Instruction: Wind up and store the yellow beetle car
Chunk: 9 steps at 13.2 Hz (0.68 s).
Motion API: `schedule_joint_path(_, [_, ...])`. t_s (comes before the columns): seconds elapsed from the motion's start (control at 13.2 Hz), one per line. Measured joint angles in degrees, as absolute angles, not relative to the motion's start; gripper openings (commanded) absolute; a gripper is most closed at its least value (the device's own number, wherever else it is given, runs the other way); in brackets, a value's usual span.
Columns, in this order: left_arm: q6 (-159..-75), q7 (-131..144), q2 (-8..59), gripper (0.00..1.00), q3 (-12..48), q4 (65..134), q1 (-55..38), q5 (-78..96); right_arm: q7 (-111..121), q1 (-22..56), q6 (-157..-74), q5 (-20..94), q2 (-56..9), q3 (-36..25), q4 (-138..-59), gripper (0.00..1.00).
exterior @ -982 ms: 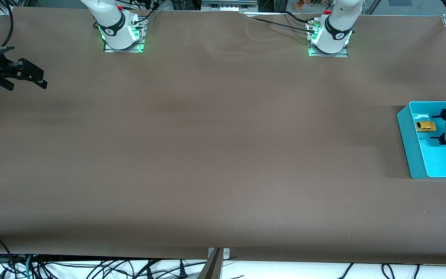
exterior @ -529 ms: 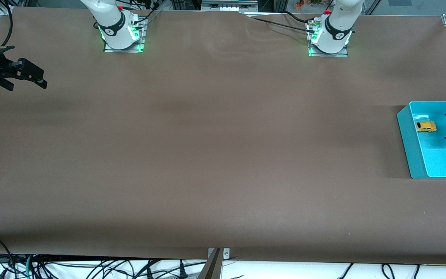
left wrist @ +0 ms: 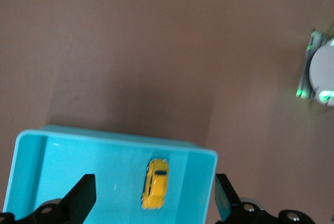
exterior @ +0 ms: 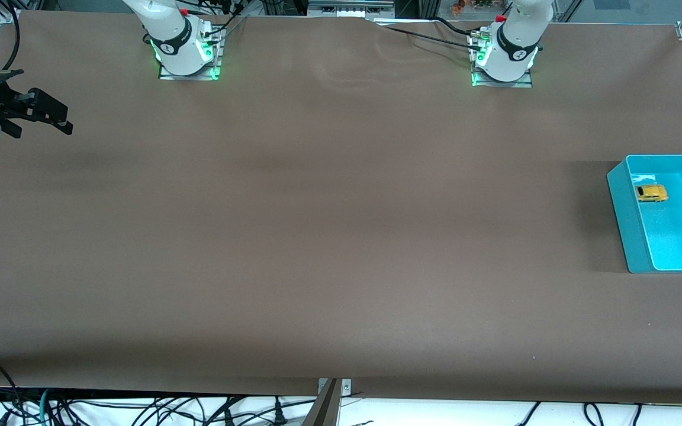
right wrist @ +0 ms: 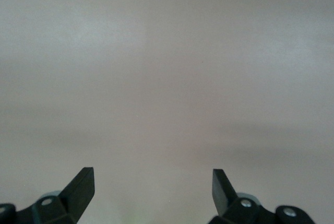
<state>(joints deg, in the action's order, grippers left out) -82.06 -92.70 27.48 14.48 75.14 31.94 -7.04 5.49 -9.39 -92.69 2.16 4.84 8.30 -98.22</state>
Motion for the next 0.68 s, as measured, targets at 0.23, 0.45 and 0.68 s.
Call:
schedule_joint_path(0.23, [-75.7, -77.0, 26.6, 1.00, 21.0, 74.4, 28.2, -6.8, 4.5, -9.4, -92.2, 2.2, 4.9, 8.8, -98.2, 1.00])
schedule_joint_path(0.45, [-74.0, -63.4, 26.6, 1.00, 26.5, 73.2, 28.0, -5.9, 1.0, -9.2, -91.2, 2.2, 5.0, 11.5, -98.1, 1.00])
schedule_joint_path(0.68, [-73.9, -50.8, 24.1, 1.00, 29.4, 72.5, 26.7, -5.3, 0.3, -9.0, -90.8, 2.2, 5.1, 12.2, -98.1, 1.00])
